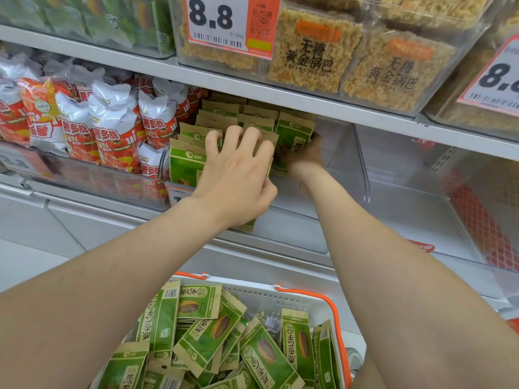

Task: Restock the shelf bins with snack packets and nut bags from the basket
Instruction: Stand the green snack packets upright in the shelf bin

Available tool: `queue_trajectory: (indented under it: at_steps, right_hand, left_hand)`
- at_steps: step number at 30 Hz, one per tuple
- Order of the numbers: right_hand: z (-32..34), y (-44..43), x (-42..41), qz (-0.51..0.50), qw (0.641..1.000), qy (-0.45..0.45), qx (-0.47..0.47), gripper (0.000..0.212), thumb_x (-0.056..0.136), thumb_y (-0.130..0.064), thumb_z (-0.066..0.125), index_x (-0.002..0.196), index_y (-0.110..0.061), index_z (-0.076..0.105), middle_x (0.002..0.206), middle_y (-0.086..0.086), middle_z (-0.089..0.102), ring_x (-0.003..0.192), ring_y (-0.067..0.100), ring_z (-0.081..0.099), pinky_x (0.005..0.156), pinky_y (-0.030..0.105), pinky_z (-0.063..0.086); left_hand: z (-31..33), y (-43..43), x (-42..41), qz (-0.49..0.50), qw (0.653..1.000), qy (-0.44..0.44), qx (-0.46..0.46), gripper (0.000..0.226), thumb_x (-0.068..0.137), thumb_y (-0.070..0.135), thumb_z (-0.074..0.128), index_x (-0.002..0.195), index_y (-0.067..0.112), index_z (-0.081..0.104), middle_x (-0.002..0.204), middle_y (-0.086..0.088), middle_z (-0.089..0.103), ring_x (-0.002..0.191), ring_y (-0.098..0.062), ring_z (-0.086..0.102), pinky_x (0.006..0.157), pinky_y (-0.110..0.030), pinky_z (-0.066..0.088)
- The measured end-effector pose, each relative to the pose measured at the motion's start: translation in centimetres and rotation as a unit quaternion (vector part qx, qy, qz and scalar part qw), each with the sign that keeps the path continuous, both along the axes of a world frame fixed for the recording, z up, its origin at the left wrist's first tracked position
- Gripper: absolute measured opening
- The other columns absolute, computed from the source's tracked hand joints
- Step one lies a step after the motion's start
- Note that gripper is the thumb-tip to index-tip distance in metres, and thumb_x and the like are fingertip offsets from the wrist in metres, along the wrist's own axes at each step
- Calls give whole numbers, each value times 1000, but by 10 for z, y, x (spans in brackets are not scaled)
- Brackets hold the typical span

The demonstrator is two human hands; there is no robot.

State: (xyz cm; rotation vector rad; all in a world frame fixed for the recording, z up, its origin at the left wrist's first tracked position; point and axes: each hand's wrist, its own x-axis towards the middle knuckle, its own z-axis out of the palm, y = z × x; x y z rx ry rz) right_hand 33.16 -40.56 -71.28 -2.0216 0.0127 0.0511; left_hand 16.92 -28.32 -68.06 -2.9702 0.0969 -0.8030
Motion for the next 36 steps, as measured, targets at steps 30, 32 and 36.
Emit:
queue_trajectory:
  at_steps: [30,32,36]
  right_hand:
    - [4,2,2,-30,977,65,-199,68,90,-59,69,135,-8,59,130,10,66,114,31,67,92,43,61]
    - [7,-2,-2,-5,972,59,-228,47,94,-41,69,127,-9,62,124,9,68,108,27,68,87,38,61]
    - [20,-8,-28,55,954,19,-295,37,94,-35,62,122,-11,62,114,8,66,103,27,66,78,33,55]
  left_hand:
    - [-3,-5,-12,8,1000,6,9,46,87,36,44,130,21,51,136,-7,48,119,-33,46,98,-52,34]
    - [-1,-7,-16,6,1000,4,11,47,87,35,47,131,20,51,137,-8,47,121,-33,45,98,-52,34]
    - [6,-8,-25,-9,1000,-16,1,49,86,32,53,133,17,52,141,-9,46,127,-34,44,98,-52,35]
